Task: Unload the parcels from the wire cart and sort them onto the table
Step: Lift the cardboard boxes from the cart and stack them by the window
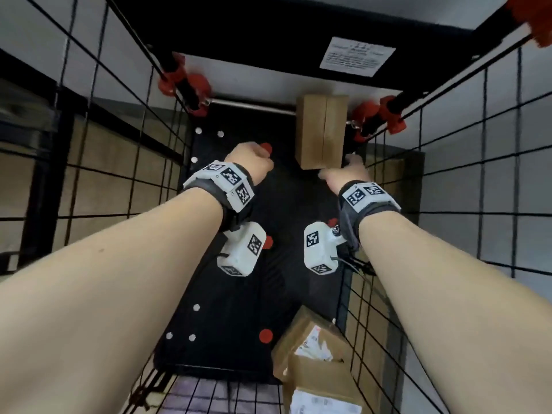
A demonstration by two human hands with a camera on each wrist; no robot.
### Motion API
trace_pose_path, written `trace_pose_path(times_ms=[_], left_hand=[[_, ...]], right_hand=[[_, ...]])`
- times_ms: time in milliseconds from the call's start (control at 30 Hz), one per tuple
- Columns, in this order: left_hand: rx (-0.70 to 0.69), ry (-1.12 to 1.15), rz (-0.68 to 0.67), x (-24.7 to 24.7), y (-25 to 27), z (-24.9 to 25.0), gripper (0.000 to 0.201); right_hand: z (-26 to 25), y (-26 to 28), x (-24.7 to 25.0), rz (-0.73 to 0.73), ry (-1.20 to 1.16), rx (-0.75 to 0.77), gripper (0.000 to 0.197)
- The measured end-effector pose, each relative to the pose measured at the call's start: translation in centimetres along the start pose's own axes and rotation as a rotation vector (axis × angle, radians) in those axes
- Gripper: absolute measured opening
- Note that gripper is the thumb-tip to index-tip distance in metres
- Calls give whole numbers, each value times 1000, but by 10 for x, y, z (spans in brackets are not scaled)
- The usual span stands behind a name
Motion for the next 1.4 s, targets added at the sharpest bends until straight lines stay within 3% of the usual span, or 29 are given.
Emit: trace_pose_path(times_ms=[167, 300, 500, 667, 867, 967, 1067, 1233, 1400], left_hand=[[15, -34, 22, 4, -40, 10, 31], [50, 0, 3, -5, -53, -5, 32], [63, 95, 32, -8, -66, -25, 25], [67, 128, 17, -13, -71, -33, 31], [97, 155, 34, -12, -64, -37, 38], [105, 167, 10, -15, -53, -36, 44], [83, 207, 10, -11, -41, -31, 44], [-20, 222, 35, 9, -12, -9, 55], [-175, 121, -59, 17, 28, 22, 75]], right_hand=[[-15, -32, -20, 112, 35, 2, 100], [-14, -48, -33, 160, 66, 0, 114], [-14, -59, -45, 246, 113, -31, 125], [-12, -62, -45, 274, 25, -69, 121], [10, -42, -41, 94, -303, -86, 104], [18, -28, -40, -32, -508, -142, 73], [33, -11, -45, -191, -695, -381, 40], [40, 22, -38, -405, -746, -488, 55], [38, 56, -12, -397, -604, -414, 72]])
Point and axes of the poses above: each hand's wrist, its own y-axis away from the middle knuckle, its own x-axis out of the back of the hand, z = x × y, the point moved 10 cm from there along -y, towards the middle knuckle, and after that the axes turned 1 degree about z, right-handed, at the moved point
